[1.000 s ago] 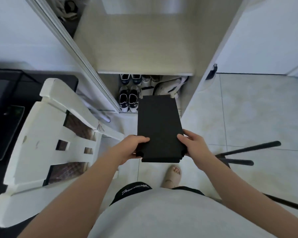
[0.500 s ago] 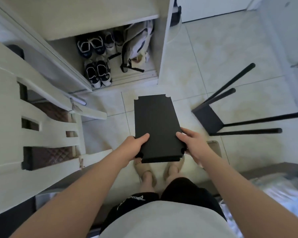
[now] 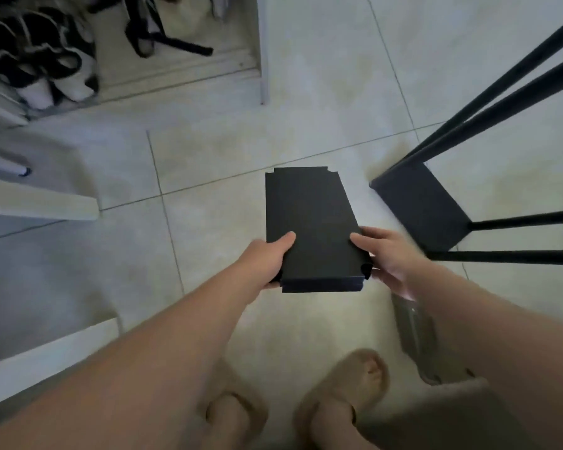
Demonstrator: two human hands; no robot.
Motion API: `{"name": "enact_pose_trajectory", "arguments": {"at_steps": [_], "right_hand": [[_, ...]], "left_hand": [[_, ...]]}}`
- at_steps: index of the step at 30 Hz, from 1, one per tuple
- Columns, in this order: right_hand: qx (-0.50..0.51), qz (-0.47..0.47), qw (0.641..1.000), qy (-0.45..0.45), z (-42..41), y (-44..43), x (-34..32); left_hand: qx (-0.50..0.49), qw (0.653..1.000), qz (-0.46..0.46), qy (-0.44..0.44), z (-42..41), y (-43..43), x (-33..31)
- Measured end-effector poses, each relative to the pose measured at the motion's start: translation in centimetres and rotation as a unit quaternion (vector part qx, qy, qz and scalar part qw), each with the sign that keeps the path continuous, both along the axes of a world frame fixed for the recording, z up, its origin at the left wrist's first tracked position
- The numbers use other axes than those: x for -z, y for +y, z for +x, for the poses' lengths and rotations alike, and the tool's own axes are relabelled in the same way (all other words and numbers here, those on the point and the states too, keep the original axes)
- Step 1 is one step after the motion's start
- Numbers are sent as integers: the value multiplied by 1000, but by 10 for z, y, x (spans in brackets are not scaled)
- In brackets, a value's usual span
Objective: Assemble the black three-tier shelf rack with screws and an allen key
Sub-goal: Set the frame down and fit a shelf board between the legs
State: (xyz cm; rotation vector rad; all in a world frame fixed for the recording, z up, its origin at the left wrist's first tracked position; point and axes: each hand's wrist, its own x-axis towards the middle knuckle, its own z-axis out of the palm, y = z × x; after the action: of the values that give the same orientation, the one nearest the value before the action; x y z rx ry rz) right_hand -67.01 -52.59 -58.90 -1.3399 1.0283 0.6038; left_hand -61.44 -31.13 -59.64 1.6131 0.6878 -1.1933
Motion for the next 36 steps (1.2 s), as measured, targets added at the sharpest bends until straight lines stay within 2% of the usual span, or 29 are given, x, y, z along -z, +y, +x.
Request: {"name": "enact_pose_trajectory", "arguments": {"at_steps": [4,7,11,15,19,23,27,29,32,36], "right_hand": [[-49,-38,997,-35,31,-44,137],[-96,-68,990,-78,51,-71,205],[-128,-97,981,-105,65,-100,259],[-133,-155,972,-113,64,-114,283],[-143,-188,965,-117,48,-112,283],[-114,-157,976,-98,29,-107,267],[-175,-206,957,-105,10,-102,220],[-216,-247,936,-124,-3,-103,186],[-258,-317,898,-162,-26,-104,121],[-339,-455,803,-180,-71,-108,36]], "left_hand": [[56,997,2,-47,20,-38,146],[98,991,2,-91,33,-55,217],[86,989,-1,-122,38,-81,276],[109,977,44,-178,33,-109,298],[123,966,104,-204,23,-128,294],[152,963,112,-192,15,-133,280],[198,955,134,-177,9,-128,243],[214,942,155,-205,7,-127,210],[242,923,137,-265,9,-136,147],[272,882,144,-357,7,-155,50]]}}
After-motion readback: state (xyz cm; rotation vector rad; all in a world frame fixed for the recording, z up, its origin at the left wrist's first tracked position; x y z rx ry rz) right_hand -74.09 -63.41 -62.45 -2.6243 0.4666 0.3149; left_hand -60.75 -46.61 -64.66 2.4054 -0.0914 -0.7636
